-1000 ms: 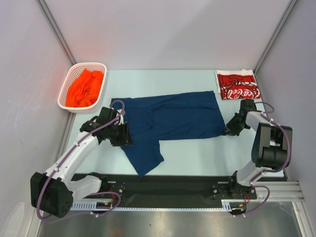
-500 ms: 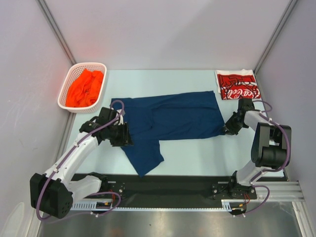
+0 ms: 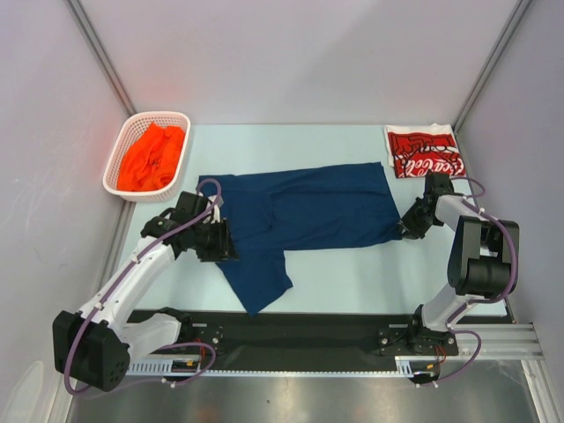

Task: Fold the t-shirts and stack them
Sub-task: Fold the tshirt

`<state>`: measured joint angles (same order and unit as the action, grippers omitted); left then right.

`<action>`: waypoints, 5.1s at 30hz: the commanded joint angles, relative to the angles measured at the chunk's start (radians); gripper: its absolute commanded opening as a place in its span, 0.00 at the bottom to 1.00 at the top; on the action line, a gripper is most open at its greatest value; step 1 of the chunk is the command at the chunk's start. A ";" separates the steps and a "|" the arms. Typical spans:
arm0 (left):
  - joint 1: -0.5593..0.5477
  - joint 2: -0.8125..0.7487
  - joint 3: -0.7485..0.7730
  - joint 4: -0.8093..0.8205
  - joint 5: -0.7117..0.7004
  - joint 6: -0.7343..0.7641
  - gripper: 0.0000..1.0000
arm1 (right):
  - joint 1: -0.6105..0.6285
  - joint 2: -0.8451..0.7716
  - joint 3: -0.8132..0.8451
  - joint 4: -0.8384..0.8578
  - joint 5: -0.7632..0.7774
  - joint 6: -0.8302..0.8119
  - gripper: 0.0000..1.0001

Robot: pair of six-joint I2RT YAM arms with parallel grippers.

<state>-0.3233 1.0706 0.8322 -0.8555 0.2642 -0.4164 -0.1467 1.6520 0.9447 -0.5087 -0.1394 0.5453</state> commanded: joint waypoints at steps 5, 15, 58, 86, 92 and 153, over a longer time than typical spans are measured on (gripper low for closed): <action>-0.008 -0.018 0.001 0.006 0.017 0.018 0.47 | -0.008 0.018 0.051 -0.005 0.027 -0.027 0.32; -0.008 -0.049 -0.044 -0.005 0.035 -0.004 0.47 | 0.006 0.084 0.045 0.019 0.057 -0.041 0.28; -0.674 0.169 -0.156 0.125 -0.405 -0.584 0.46 | 0.041 -0.020 0.069 -0.073 0.050 -0.074 0.00; -0.717 0.243 -0.205 0.107 -0.421 -0.645 0.01 | 0.042 -0.027 0.054 -0.079 0.047 -0.085 0.00; -0.705 0.086 -0.125 -0.103 -0.516 -0.633 0.00 | 0.071 -0.078 0.060 -0.171 0.106 -0.079 0.00; -0.042 0.773 1.090 -0.063 -0.434 0.117 0.00 | 0.114 0.336 0.644 -0.399 0.123 -0.162 0.00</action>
<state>-0.3927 1.8347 1.8412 -0.9253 -0.1726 -0.3298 -0.0357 1.9652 1.5253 -0.8845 0.0017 0.3878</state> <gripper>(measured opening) 0.011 0.017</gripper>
